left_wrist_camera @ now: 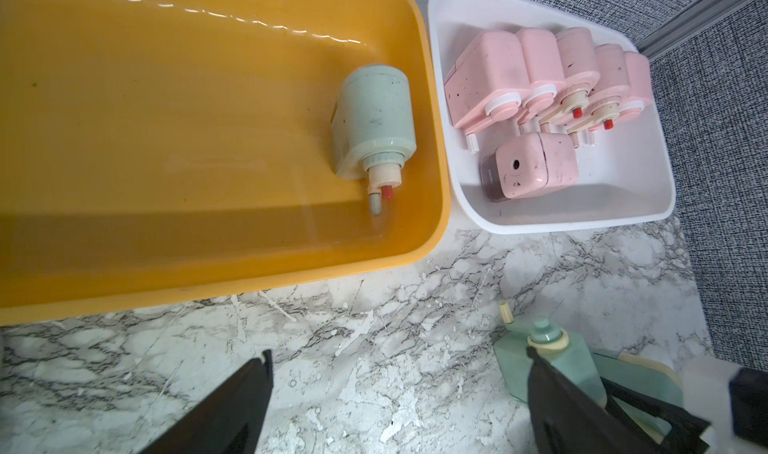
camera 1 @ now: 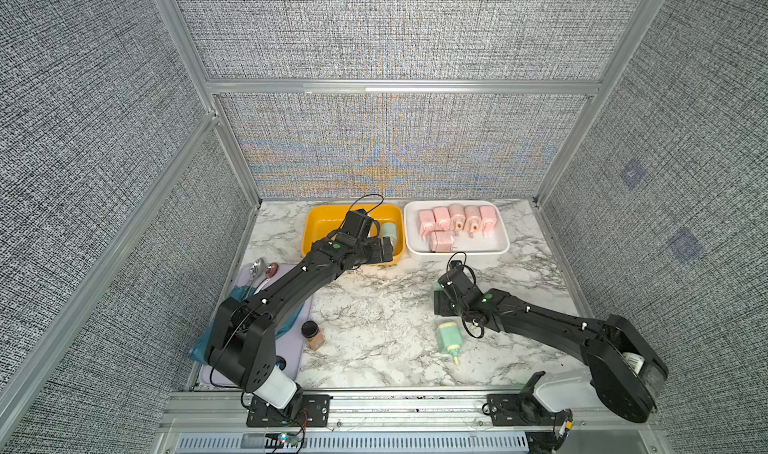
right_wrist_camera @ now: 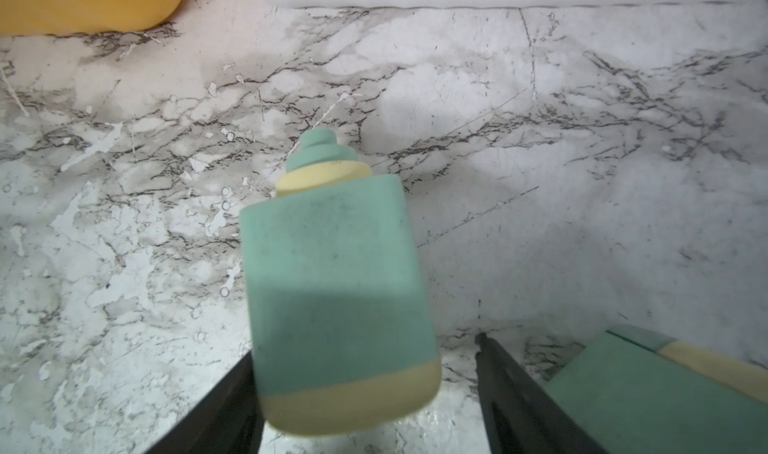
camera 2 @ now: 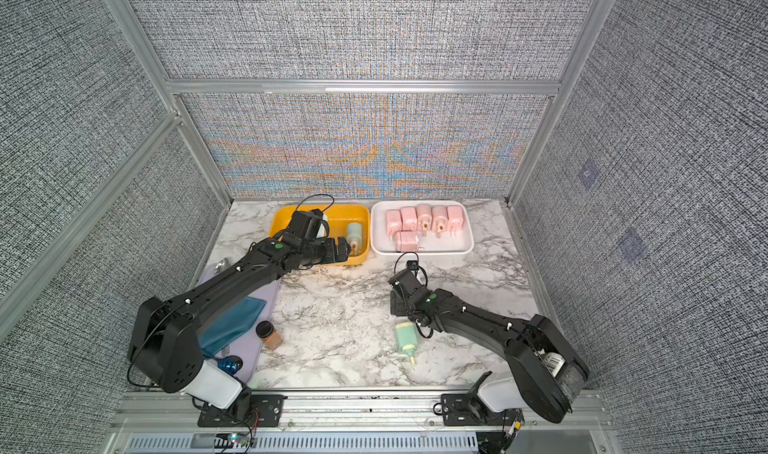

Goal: Place the pencil sharpeners by color into the storage box
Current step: Pick up the pencil sharpener from the center of the board.

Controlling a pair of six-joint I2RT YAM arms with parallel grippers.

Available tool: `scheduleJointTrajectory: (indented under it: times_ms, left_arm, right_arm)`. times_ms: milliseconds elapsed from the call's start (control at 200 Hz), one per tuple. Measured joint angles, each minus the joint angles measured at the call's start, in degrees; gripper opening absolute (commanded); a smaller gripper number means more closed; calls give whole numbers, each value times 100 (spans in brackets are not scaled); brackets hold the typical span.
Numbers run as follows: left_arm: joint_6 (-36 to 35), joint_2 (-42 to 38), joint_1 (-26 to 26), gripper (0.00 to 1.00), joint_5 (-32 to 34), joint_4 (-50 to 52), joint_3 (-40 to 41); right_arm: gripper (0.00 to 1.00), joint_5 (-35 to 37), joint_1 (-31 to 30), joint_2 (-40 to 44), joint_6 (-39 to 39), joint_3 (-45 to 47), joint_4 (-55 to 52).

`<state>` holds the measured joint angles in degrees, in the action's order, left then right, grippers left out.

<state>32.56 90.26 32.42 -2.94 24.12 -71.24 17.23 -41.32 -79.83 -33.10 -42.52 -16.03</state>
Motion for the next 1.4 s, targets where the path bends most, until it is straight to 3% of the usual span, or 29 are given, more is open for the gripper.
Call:
scheduleJointTrajectory:
  times_ms: [230,570,711,851,1111,1396]
  left_arm:
    - [0,37,0,99,0,50,-24]
    - [-61,37,0,99,125,142,-85]
    - [-66,39,0,99,142,151,-131]
    - [-184,48,0,100,199,170,-203]
    - [-769,-90,0,99,407,149,-188]
    - [-1928,-529,0,99,289,-151,313]
  right_arm:
    - [68,-57,9,-85,85,0,258]
    - [44,-122,11,-50,219,57,501]
    - [27,-238,11,116,509,118,542]
    - [0,-466,11,155,1049,70,597]
    - [0,-789,11,-7,2203,-245,785]
    - [0,-1899,74,144,4050,-577,1056]
